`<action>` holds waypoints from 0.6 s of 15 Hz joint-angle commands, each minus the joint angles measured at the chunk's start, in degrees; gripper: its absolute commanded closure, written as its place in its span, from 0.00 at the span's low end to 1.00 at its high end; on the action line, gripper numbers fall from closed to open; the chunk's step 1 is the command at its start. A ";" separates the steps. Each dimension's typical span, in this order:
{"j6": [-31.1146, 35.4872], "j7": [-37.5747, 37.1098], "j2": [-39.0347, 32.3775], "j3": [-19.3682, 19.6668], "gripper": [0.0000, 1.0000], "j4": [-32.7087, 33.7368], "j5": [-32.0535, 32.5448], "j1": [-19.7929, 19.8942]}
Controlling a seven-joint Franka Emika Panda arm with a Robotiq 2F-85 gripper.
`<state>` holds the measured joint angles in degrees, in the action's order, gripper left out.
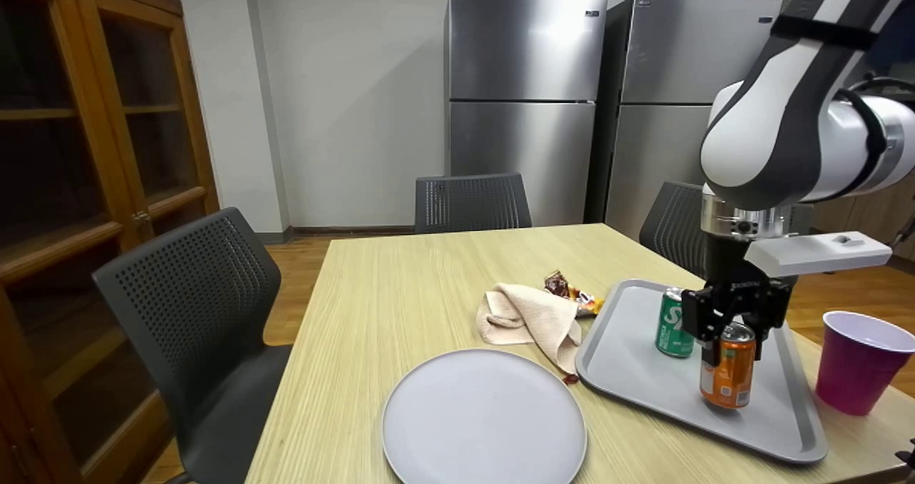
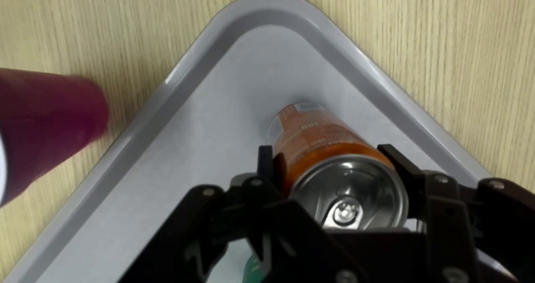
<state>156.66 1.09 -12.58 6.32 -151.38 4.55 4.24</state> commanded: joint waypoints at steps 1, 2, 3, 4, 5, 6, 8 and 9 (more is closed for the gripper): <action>1.37 3.54 0.70 -1.03 0.62 -0.91 -2.54 1.72; 1.52 3.89 0.61 -1.04 0.62 -0.93 -2.80 1.81; 1.64 4.19 0.52 -1.04 0.62 -0.94 -2.98 1.87; 1.68 4.45 0.46 -1.04 0.62 -0.94 -3.08 1.88; 1.74 4.62 0.45 -1.01 0.62 -0.99 -3.05 1.86; 1.81 4.78 0.47 -1.02 0.62 -1.03 -3.03 1.84; 2.12 4.48 0.32 -0.77 0.62 -1.04 -2.51 1.59; 2.48 4.51 0.24 -0.75 0.62 -1.12 -2.39 1.56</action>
<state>157.65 3.81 -13.19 6.31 -151.54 2.66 4.88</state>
